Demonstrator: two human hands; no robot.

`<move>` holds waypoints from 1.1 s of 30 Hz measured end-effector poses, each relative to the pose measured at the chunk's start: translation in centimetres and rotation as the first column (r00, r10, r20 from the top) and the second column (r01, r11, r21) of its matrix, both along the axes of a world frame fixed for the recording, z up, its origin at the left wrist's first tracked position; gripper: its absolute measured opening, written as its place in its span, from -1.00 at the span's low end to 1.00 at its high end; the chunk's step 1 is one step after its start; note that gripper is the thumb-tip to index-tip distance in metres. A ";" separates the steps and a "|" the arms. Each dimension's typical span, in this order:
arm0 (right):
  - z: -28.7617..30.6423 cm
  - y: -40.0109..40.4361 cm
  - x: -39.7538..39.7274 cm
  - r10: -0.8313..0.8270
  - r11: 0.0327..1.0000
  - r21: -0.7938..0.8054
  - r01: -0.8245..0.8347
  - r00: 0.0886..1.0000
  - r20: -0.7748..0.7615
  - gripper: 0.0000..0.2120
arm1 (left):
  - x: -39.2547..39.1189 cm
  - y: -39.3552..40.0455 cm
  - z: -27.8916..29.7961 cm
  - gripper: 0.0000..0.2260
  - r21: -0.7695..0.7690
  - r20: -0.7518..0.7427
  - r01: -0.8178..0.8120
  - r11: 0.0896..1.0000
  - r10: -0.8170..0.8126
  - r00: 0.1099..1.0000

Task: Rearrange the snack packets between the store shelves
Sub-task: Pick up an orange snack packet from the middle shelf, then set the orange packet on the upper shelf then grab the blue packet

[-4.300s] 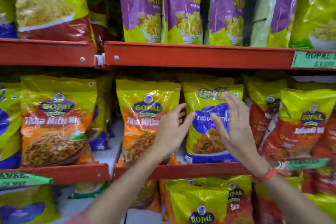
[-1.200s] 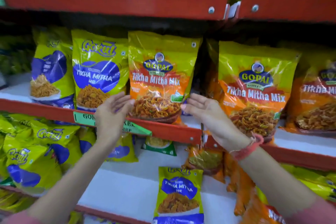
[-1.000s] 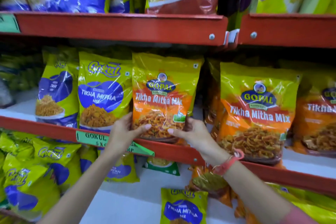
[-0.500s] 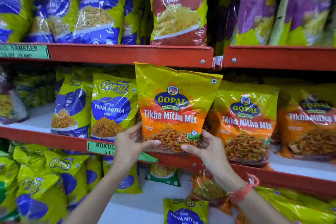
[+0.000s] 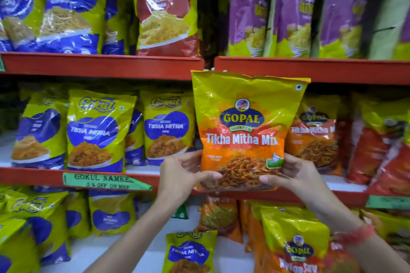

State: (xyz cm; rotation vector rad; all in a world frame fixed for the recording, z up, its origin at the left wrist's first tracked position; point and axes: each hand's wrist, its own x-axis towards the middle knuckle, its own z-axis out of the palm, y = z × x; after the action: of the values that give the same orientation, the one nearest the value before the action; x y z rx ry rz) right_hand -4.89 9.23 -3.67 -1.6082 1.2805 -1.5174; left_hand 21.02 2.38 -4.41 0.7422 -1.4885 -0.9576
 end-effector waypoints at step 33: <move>-2.2 1.0 -7.6 -0.500 0.866 -0.071 0.495 0.863 -0.078 -0.22 | -15.3 -0.8 -2.8 -0.63 0.053 0.272 0.167 0.985 -0.175 0.946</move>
State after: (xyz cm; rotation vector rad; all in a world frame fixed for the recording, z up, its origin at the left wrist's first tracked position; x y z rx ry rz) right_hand -12.46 10.28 -5.82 -1.4569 1.8316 -1.7977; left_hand 5.68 1.57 -7.22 0.8020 -1.8100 -1.0392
